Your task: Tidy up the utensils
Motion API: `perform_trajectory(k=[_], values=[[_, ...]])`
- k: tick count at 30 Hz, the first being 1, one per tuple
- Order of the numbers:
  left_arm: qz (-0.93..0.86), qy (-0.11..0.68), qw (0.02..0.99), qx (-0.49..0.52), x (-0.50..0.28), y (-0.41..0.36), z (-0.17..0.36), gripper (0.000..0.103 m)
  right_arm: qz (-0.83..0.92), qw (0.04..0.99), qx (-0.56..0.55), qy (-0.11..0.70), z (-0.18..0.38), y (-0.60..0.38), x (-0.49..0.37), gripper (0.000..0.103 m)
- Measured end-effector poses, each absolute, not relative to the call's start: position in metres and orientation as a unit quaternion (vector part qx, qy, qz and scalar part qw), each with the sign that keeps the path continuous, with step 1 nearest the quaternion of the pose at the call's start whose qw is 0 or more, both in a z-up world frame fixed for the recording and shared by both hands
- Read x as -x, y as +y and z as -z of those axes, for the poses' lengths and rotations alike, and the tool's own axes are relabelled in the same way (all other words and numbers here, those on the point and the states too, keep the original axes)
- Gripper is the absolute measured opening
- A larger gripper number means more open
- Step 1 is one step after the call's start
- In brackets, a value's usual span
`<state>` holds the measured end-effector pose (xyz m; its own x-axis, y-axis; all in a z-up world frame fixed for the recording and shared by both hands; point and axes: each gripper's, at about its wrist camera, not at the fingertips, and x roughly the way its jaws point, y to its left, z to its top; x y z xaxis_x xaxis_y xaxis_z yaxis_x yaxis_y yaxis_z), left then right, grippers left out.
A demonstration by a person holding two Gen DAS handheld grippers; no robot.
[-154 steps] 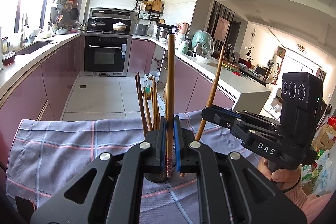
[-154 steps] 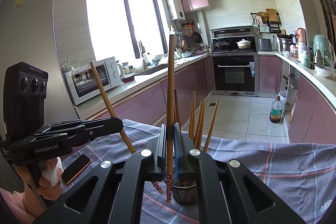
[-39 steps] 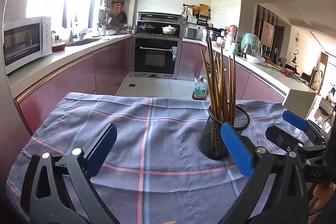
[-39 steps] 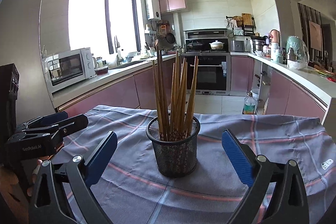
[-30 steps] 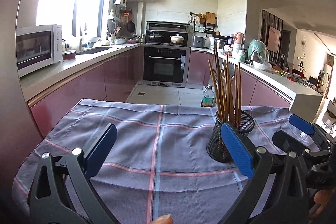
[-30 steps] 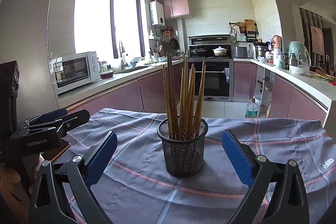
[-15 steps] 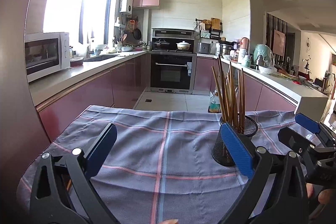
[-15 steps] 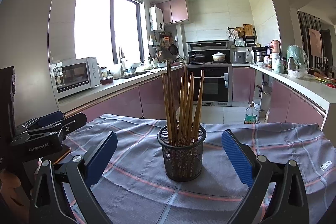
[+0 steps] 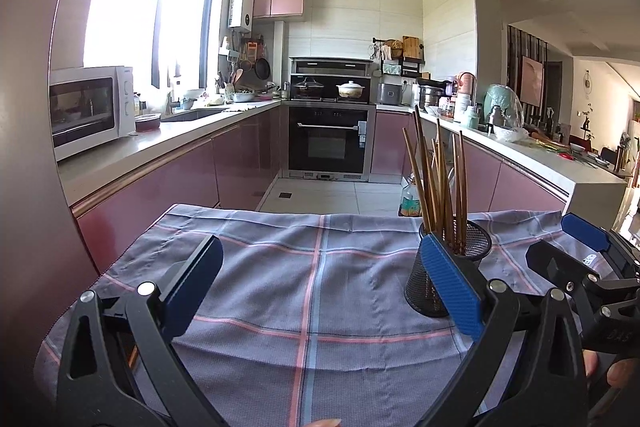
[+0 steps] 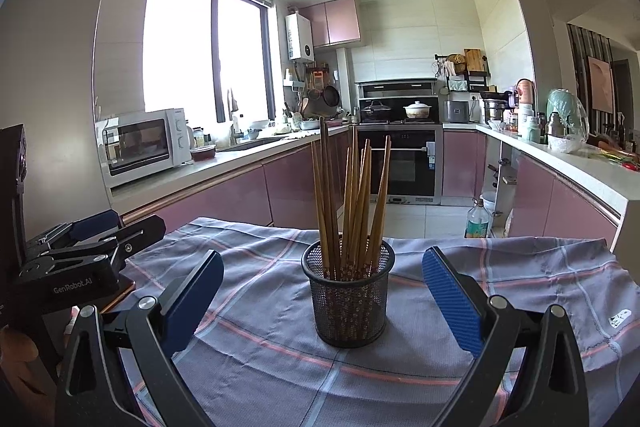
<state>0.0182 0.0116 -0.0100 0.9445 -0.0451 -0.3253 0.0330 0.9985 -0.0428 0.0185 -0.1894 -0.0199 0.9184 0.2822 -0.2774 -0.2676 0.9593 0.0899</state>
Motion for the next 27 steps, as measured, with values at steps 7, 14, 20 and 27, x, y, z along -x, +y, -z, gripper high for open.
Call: perform_trajectory(k=[7,14,20,27], values=[[0.017,0.166,0.986,0.018,-0.0184,0.0123,0.0102,0.097,-0.143,0.979,-0.026,0.146,0.02,-0.1887,-0.0193,0.096],[0.017,0.166,0.986,0.017,-0.0186,0.0122,0.0103,0.097,-0.143,0.978,-0.028,0.147,0.0208,-0.1891,-0.0205,0.096],[0.017,0.167,0.986,0.018,-0.0176,0.0125,0.01,0.097,-0.144,0.978,-0.029,0.147,0.0215,-0.1894,-0.0205,0.096],[0.017,0.168,0.985,0.017,-0.0174,0.0124,0.0101,0.097,-0.145,0.978,-0.029,0.148,0.0218,-0.1892,-0.0208,0.096]])
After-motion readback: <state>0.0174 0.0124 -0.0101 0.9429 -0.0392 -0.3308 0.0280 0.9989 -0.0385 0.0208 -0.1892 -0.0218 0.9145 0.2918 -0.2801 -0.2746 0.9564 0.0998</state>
